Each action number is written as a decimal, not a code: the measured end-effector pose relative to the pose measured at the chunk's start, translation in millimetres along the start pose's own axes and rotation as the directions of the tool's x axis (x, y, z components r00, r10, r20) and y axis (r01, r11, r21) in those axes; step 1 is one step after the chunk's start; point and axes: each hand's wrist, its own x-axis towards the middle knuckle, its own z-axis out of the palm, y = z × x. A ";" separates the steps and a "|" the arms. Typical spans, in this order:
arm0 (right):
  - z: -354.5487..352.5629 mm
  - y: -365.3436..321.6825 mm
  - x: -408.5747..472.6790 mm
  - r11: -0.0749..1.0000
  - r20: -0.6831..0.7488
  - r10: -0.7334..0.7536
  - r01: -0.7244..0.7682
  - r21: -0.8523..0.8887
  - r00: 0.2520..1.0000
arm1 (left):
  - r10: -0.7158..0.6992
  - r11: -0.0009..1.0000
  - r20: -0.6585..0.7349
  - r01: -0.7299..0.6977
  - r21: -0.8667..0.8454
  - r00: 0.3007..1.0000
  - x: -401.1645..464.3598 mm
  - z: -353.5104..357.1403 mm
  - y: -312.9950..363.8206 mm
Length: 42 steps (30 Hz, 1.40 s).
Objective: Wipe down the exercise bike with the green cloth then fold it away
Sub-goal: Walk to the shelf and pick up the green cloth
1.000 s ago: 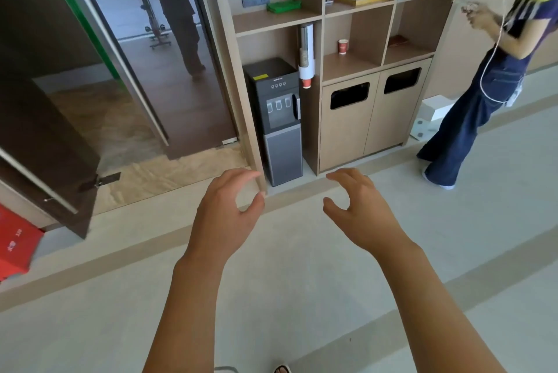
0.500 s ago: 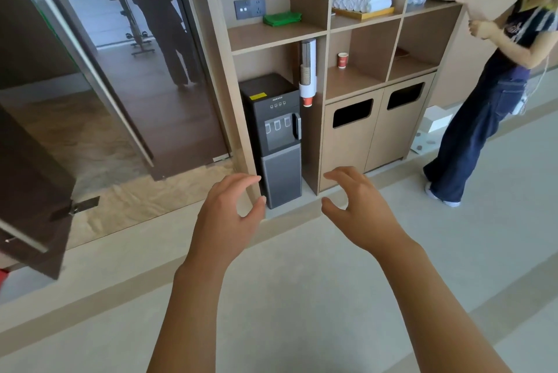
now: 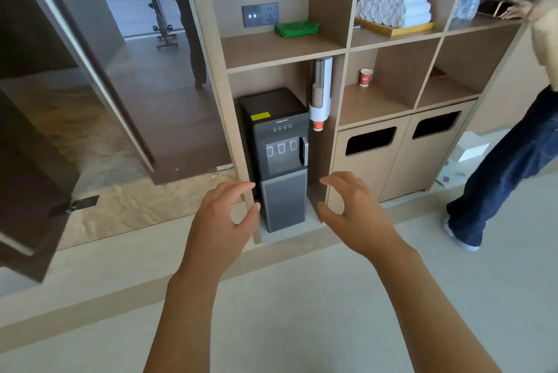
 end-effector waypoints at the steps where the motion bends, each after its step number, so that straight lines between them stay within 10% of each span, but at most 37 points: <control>1: -4.4 7.7 13.7 1.000 -0.001 -0.009 0.009 0.001 1.000 | -0.011 1.000 -0.003 0.011 0.004 1.000 11.6 7.4 3.8; 20: -6.3 107.4 209.3 0.995 0.028 -0.053 0.050 0.092 0.998 | -0.110 0.990 0.037 0.106 0.097 0.993 184.9 99.0 10.6; 42: 21.3 66.3 467.8 0.999 -0.110 -0.003 0.009 0.046 0.994 | 0.153 0.988 0.070 -0.153 -0.004 0.986 472.4 114.2 -88.2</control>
